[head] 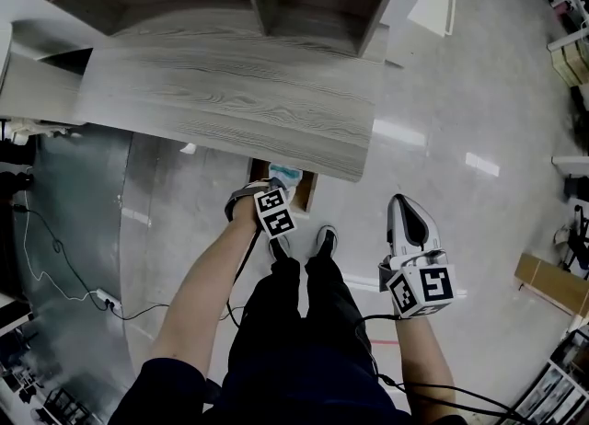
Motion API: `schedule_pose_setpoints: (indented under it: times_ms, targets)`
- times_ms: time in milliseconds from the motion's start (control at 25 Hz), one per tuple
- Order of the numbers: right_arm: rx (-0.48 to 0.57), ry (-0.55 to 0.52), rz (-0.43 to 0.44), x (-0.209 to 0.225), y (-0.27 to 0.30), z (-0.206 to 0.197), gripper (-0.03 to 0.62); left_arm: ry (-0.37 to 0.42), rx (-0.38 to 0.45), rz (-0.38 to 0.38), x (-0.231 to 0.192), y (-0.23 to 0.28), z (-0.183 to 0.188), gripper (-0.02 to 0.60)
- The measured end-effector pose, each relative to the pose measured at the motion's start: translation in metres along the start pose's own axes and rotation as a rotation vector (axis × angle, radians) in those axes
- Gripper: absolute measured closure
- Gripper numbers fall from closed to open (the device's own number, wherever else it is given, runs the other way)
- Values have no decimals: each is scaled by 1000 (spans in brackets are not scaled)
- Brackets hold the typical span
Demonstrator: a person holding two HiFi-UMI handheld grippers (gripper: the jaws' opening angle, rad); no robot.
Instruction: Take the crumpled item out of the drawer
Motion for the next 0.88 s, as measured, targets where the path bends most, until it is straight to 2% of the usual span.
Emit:
schedule_pose_setpoints:
  times_ms: [320, 880]
  targets:
    - [23, -30, 42, -21, 3, 13, 588, -19, 88, 28, 7, -36, -2, 577]
    - [95, -88, 126, -53, 2, 42, 588, -121, 329, 199, 27, -138, 0, 577]
Point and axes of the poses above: the fingertips, and each gripper's own axes: y forward along the fingers, x to its right, z out of its top, the point moved 10 cm from there along -y, backward along the fingers, and after that the axes turned 6 degrees about -z, right-handed, at the moved point
